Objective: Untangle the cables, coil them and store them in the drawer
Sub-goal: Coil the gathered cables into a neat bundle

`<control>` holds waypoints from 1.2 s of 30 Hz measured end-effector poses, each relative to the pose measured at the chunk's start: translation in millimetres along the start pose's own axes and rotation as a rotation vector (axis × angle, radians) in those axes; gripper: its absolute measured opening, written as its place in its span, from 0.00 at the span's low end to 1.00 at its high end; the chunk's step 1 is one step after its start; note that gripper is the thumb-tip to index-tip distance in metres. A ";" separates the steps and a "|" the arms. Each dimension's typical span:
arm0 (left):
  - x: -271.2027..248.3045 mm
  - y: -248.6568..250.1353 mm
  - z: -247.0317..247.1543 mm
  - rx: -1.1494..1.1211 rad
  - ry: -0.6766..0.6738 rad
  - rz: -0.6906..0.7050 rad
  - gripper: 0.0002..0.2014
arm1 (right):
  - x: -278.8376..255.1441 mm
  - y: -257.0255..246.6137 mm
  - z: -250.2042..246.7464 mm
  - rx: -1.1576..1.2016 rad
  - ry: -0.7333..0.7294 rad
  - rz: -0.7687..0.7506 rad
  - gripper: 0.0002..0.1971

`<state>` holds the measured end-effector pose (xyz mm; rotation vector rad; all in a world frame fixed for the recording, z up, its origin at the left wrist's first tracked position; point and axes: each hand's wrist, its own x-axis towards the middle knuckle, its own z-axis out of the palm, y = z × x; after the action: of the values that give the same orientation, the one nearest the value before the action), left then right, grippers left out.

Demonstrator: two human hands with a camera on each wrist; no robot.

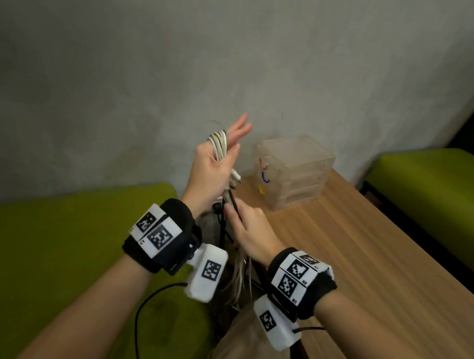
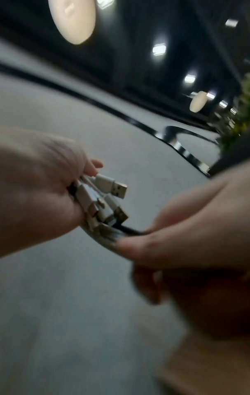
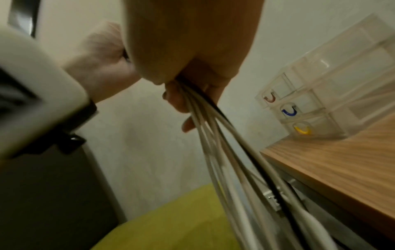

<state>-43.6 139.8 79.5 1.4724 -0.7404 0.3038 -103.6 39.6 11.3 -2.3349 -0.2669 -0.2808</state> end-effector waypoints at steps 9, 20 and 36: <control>-5.2 -30.6 -8.6 0.744 -0.400 0.277 0.15 | 11.0 -1.3 -40.1 -0.531 0.006 -0.221 0.23; -19.5 -18.1 -6.9 0.556 -0.492 -0.034 0.25 | 19.9 -1.3 -68.5 -0.561 0.091 -0.300 0.20; -28.5 7.4 -1.1 -0.421 -0.823 -0.594 0.11 | 32.7 -8.9 -67.8 -0.040 0.180 -0.284 0.16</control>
<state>-69.0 148.8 67.8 1.3125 -0.8868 -0.9113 -83.1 1.0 73.2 -2.2906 -0.5079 -0.6367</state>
